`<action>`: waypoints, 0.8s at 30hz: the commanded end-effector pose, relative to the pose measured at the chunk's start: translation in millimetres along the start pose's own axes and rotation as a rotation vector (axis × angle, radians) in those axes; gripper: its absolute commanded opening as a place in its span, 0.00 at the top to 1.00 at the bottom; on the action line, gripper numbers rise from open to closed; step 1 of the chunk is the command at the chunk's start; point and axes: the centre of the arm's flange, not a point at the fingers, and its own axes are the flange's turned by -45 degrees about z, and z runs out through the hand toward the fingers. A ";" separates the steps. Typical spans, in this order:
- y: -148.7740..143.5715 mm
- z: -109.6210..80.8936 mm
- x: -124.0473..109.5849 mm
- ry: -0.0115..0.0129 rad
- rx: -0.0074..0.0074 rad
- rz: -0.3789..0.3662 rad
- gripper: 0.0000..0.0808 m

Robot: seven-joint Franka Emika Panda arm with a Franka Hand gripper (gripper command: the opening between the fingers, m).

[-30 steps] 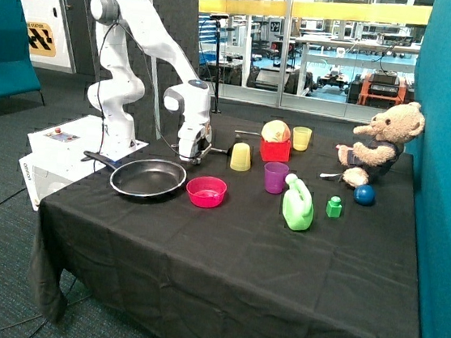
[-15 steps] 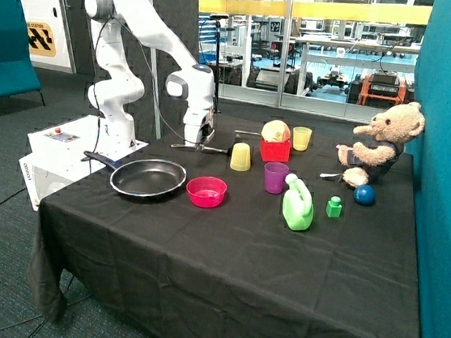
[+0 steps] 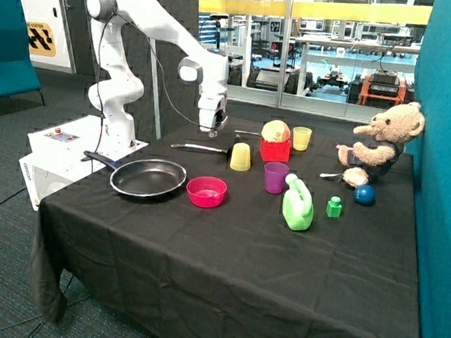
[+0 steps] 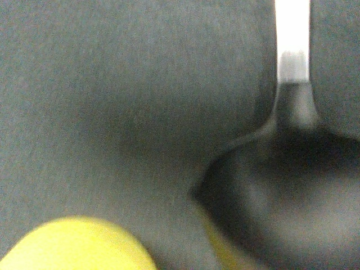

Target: Roll the dices in the bowl

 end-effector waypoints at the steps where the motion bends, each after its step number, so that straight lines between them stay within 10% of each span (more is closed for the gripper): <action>1: 10.1 -28.5 41.3 -0.0081 -0.0012 0.069 1.00; 24: 106.0 -40.8 52.3 -0.0079 -0.0020 0.267 1.00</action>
